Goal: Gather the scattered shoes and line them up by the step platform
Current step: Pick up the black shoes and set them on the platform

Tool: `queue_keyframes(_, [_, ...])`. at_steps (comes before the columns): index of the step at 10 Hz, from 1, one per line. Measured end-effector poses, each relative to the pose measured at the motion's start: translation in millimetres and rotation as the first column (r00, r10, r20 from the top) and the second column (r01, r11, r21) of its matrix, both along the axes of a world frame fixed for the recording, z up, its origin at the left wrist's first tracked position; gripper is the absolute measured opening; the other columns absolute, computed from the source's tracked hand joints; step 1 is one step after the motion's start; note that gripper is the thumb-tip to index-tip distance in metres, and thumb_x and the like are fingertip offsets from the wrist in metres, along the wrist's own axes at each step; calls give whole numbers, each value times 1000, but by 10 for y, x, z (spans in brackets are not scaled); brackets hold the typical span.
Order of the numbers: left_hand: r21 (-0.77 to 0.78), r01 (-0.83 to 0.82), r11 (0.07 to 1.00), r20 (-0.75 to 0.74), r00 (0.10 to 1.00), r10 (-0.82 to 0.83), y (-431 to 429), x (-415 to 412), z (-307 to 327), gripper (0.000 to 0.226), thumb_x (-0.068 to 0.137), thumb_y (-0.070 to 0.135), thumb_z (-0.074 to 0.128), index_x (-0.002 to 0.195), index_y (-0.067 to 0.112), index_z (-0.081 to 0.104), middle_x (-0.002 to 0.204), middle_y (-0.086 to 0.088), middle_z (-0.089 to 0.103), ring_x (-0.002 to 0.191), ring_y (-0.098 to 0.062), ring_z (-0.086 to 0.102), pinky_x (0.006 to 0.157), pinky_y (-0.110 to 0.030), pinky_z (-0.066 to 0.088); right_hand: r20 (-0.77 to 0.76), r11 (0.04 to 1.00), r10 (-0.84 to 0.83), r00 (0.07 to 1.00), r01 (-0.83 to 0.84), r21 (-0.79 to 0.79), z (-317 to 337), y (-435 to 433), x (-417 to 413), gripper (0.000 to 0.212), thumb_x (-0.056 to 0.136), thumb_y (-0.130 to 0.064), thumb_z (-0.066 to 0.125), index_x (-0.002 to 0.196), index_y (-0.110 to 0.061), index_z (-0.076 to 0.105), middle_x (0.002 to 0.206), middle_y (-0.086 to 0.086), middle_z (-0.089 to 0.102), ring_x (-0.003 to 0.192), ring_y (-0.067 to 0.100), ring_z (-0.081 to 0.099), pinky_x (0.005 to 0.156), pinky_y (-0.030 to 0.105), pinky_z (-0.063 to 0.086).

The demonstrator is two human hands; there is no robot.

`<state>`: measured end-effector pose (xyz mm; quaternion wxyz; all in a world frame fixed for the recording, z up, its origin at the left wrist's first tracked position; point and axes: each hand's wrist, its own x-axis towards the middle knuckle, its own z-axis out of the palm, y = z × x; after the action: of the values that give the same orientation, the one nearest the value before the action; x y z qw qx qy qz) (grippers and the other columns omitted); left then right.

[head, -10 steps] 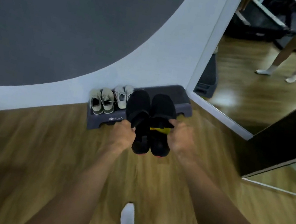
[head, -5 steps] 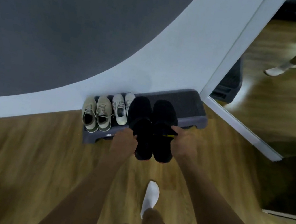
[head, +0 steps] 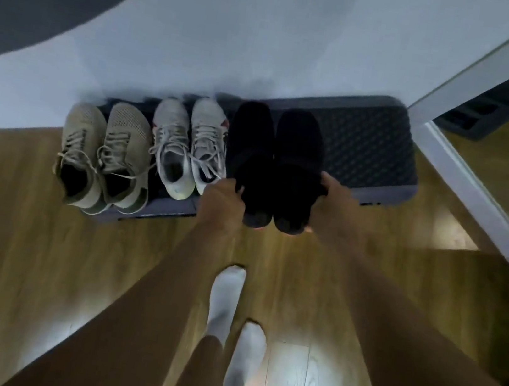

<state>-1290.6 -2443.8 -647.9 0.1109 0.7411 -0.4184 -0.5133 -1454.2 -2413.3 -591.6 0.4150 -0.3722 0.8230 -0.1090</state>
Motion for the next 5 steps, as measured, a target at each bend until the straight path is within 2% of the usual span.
queue_keyframes(1, [-35,93,995,99,991,-90,-348,-66,-512,31,99,12,43,120,-6,57,121,-25,59,113,-39,57,73,-18,53,-137,992,129,982,-130,8,-595,-408,-128,49,91,-7,39,139,-17,45,129,12,57,115,33,56,100,45,45])
queue_keyframes(2, [10,167,986,109,980,-167,-599,-147,-924,20,96,14,53,107,-1,60,110,-17,63,102,-30,60,72,-27,45,-215,982,187,959,-189,8,-946,-635,-242,40,91,-3,37,126,-11,56,121,10,62,109,29,57,93,37,46])
queue_keyframes(3, [-13,129,992,110,986,-127,-768,-213,-1170,22,95,14,53,105,-5,61,102,-20,66,97,-34,64,78,-36,55,-239,987,154,959,-162,-12,-1287,-877,-352,38,87,0,35,113,-11,60,103,8,65,91,26,58,74,32,44])
queue_keyframes(4, [-27,105,994,158,982,-99,-831,-239,-1348,28,97,15,48,107,-9,60,101,-23,66,96,-35,64,76,-35,53,-231,980,180,956,-194,-37,-1561,-983,-373,33,85,1,36,101,-12,62,91,7,66,83,26,59,69,31,42])
queue_keyframes(5, [19,61,998,176,982,-64,-824,-226,-1479,27,96,14,47,111,-5,60,107,-19,66,101,-32,64,74,-22,49,-255,963,245,936,-266,-52,-1758,-1064,-325,28,85,0,39,96,-12,62,84,4,65,75,23,57,65,30,40])
